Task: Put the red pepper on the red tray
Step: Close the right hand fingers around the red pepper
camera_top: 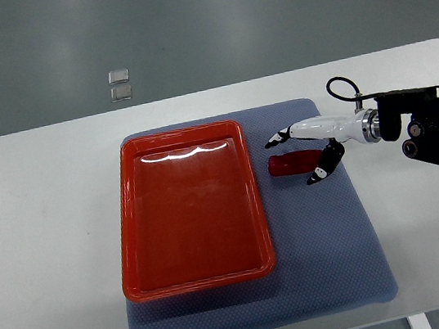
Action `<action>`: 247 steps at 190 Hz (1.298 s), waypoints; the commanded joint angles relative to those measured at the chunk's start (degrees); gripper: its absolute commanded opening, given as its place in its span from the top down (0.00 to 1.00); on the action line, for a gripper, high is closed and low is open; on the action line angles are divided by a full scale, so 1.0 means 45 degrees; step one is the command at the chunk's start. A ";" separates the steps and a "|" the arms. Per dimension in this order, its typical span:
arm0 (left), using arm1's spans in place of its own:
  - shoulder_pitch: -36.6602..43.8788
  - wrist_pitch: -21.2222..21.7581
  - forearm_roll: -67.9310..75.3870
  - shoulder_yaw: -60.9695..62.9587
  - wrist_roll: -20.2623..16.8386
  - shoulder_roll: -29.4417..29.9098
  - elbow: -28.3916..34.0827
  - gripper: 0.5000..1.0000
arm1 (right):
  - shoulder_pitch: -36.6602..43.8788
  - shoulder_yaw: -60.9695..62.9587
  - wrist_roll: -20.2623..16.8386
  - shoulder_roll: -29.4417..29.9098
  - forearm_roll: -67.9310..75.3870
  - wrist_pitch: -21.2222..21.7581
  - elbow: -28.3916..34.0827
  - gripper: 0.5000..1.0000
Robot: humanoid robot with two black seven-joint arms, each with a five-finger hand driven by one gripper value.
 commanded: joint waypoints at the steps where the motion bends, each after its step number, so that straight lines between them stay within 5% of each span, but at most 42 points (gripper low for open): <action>1: 0.0000 0.0000 0.0003 0.0001 -0.0002 0.0000 0.0017 0.00 | 0.0015 0.0016 0.0019 -0.0053 -0.0016 0.0000 0.0003 0.26; 189: 0.0000 0.0000 -0.0016 0.0001 -0.0002 0.0000 -0.0003 0.00 | -0.0024 -0.0003 0.0058 0.0065 -0.0152 0.0078 0.0003 0.91; 247: 0.0000 0.0000 0.0003 0.0001 -0.0002 0.0000 -0.0003 0.00 | 0.0152 0.0133 0.0058 -0.0072 -0.0133 0.0020 -0.0036 0.94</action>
